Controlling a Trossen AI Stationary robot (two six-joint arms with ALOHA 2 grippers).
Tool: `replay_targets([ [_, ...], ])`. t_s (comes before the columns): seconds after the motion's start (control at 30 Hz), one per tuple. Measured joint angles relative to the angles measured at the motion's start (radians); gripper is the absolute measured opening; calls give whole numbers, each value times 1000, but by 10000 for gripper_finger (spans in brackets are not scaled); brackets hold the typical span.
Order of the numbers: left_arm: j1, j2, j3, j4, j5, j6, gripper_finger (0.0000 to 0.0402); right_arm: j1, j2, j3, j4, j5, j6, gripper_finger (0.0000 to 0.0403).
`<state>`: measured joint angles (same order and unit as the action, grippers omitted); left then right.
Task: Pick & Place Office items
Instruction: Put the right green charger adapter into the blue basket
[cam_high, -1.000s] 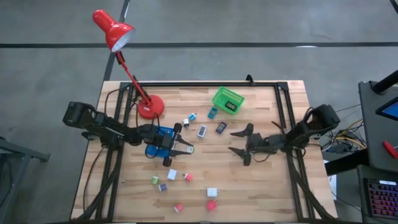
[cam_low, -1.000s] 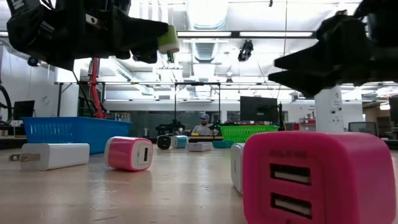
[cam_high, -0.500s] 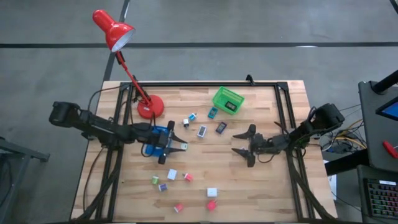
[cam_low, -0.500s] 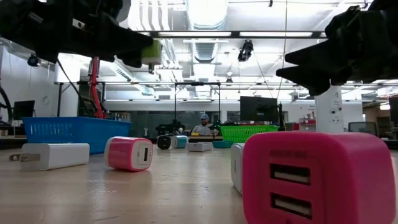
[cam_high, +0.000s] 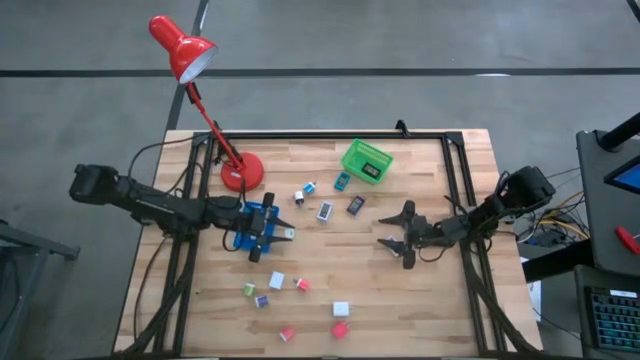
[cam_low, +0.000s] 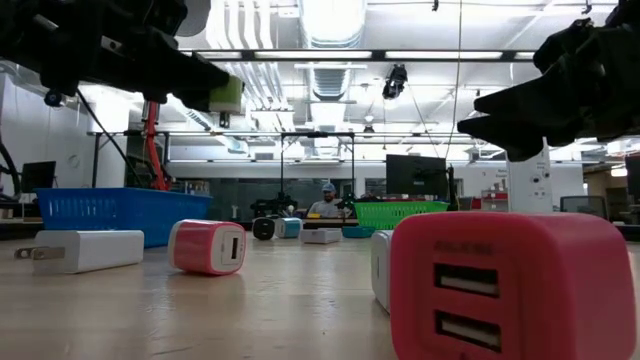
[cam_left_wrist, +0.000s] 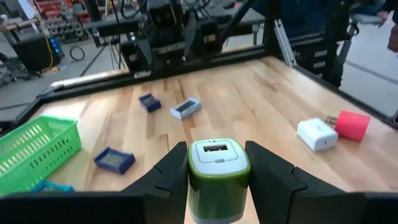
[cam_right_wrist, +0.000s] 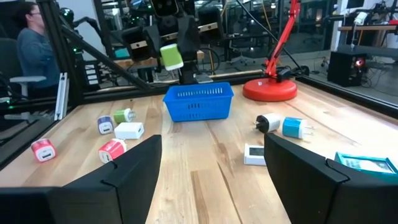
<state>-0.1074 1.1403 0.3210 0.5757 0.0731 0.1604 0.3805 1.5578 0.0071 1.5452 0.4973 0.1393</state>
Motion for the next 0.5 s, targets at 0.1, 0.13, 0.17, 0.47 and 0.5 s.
replay_targets([
  [0.1, 0, -1, 0, -29, -20, -13, 131, 0, 0, 0, 0, 0, 0, 272],
  [0.13, 0, -1, 0, -42, -23, -21, 131, 0, 0, 0, 0, 0, 0, 272],
  [0.17, 0, -1, 0, -55, -30, -32, 131, 0, 0, 0, 0, 0, 0, 272],
  [0.47, 0, -8, 5, -154, -79, -113, 131, 0, 0, 0, 0, 0, 0, 271],
  [0.5, 0, -12, 6, -170, -86, -119, 131, 0, 0, 0, 0, 0, -1, 271],
])
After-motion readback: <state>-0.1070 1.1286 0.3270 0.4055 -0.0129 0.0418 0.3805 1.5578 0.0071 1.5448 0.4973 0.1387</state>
